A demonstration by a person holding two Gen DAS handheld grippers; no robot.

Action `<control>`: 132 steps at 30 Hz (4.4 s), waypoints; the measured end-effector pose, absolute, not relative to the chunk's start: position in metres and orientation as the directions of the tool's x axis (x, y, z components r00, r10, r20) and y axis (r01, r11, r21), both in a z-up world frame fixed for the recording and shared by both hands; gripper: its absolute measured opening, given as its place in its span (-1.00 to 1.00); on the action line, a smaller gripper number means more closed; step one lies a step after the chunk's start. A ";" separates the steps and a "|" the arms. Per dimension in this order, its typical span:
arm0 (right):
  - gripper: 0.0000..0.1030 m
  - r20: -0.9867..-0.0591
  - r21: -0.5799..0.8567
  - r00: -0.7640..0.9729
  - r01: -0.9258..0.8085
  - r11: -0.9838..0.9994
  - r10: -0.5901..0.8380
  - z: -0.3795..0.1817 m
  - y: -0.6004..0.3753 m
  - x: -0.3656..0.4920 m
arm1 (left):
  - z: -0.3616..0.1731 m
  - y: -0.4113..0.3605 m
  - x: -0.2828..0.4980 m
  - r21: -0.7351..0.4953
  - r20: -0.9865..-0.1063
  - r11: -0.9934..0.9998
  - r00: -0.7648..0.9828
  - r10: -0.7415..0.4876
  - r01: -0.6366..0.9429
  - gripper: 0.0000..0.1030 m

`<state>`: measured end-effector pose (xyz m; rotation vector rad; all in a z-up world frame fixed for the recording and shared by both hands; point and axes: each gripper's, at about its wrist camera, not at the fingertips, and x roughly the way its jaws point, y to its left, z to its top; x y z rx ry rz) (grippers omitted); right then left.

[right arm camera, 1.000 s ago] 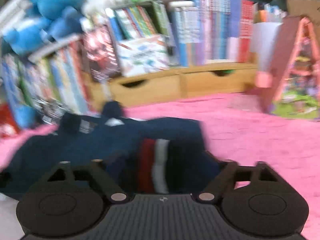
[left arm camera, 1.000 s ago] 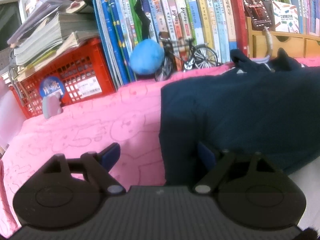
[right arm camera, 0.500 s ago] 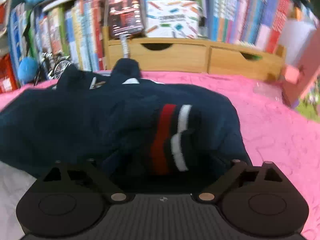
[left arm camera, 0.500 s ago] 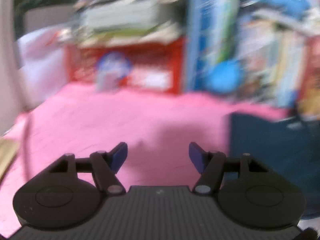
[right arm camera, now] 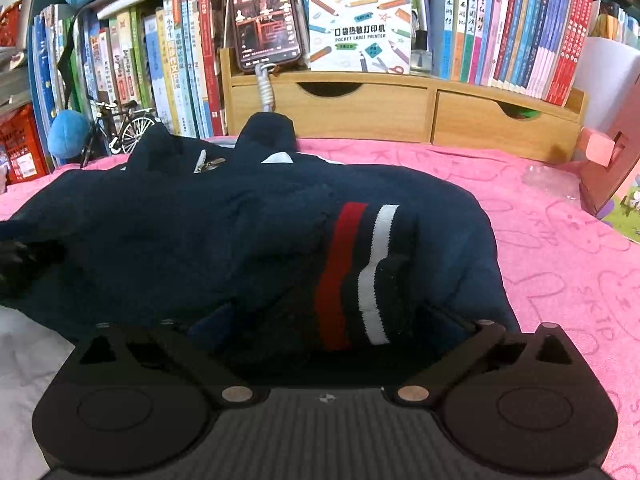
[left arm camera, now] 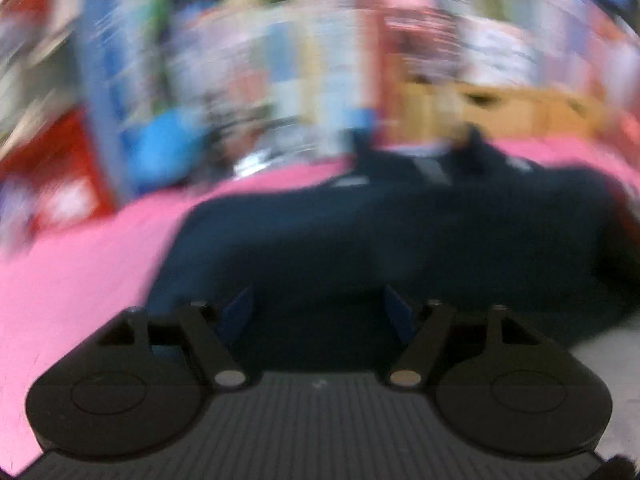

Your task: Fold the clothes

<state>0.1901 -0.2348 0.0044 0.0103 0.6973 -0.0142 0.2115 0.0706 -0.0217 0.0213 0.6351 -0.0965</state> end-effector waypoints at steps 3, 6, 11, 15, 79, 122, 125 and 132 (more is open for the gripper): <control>1.00 -0.643 0.001 0.766 0.002 1.000 -0.001 0.004 -0.233 0.190 | -0.023 0.112 0.214 -0.027 -0.613 0.999 0.790 0.009 -0.033 0.71; 1.00 -0.643 0.001 0.766 0.002 1.000 0.000 0.004 -0.233 0.190 | -0.025 0.135 0.216 0.048 -0.620 0.991 0.774 0.125 -0.122 0.67; 1.00 -0.644 0.002 0.765 0.002 1.000 0.000 0.004 -0.233 0.190 | -0.012 0.144 0.231 0.220 -0.585 0.940 0.737 0.340 -0.260 0.16; 1.00 -0.644 0.001 0.765 0.002 1.000 0.000 0.004 -0.233 0.190 | 0.015 0.117 0.237 0.089 -0.519 0.991 0.845 0.128 -0.096 0.16; 1.00 -0.659 -0.009 0.752 -0.004 1.000 -0.003 0.011 -0.235 0.186 | 0.001 0.162 0.138 0.279 -0.543 0.960 0.820 0.180 -0.026 0.87; 1.00 -0.420 -0.230 0.908 -0.093 0.969 -0.013 -0.023 -0.121 -0.240 | -0.037 0.071 -0.168 -0.019 -0.560 0.994 0.823 -0.096 0.104 0.91; 1.00 -0.426 -0.220 0.905 -0.092 0.971 -0.011 -0.024 -0.123 -0.238 | -0.039 0.068 -0.169 -0.006 -0.566 0.994 0.819 -0.094 0.109 0.91; 1.00 -0.443 -0.187 0.896 -0.081 0.979 -0.010 -0.024 -0.131 -0.236 | -0.040 0.067 -0.168 0.004 -0.577 0.994 0.812 -0.089 0.112 0.92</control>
